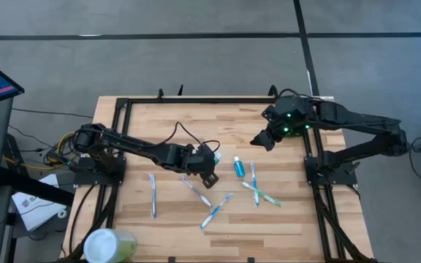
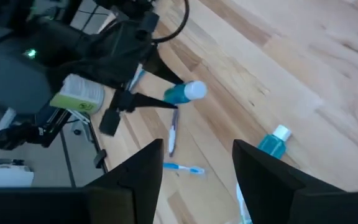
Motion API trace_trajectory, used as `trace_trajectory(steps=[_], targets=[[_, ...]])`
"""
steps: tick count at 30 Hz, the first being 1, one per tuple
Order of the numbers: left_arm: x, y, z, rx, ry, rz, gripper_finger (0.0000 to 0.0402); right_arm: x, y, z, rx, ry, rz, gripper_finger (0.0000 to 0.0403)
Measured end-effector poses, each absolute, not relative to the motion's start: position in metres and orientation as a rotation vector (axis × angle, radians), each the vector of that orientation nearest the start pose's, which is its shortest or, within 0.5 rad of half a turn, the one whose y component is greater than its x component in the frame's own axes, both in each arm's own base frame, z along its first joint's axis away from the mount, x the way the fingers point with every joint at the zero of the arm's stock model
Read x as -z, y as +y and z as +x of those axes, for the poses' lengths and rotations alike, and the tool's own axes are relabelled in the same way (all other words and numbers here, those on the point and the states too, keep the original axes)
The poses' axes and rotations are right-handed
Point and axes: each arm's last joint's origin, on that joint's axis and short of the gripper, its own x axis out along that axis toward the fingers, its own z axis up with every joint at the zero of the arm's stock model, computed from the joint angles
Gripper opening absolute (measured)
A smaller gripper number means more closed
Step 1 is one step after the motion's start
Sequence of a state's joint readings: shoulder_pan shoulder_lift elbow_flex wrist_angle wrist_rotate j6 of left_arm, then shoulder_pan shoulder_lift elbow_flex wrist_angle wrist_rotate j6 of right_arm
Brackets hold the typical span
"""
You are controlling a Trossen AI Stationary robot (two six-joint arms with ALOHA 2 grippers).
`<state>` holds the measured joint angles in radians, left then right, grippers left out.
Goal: Pick & Place toothbrushing station
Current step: Put the left blue mouthwash into the middle section of wire organizer
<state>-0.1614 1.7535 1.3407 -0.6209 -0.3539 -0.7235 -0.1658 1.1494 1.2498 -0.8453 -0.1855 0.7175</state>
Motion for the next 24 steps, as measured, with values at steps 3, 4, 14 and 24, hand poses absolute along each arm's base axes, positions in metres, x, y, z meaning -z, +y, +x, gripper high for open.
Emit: trace_trajectory(steps=[3, 4, 14, 24], targets=[[-0.238, -0.050, 0.362, -0.507, 0.883, -0.382, 0.0156, -0.357, -0.032, 0.226, 0.276, 0.740, 0.861, 0.0189], [-0.238, -0.050, 0.362, -0.503, 0.884, -0.374, 0.0156, -0.356, -0.033, 0.228, 0.284, 0.741, 0.877, 0.0189], [-0.248, -0.048, 0.358, -0.457, 0.879, -0.227, 0.0157, -0.327, -0.034, 0.262, 0.266, 0.880, 0.993, 0.0179], [-0.271, -0.044, 0.337, -0.453, 0.819, -0.194, 0.0158, -0.313, -0.043, 0.302, 0.138, 0.779, 1.064, 0.0175]])
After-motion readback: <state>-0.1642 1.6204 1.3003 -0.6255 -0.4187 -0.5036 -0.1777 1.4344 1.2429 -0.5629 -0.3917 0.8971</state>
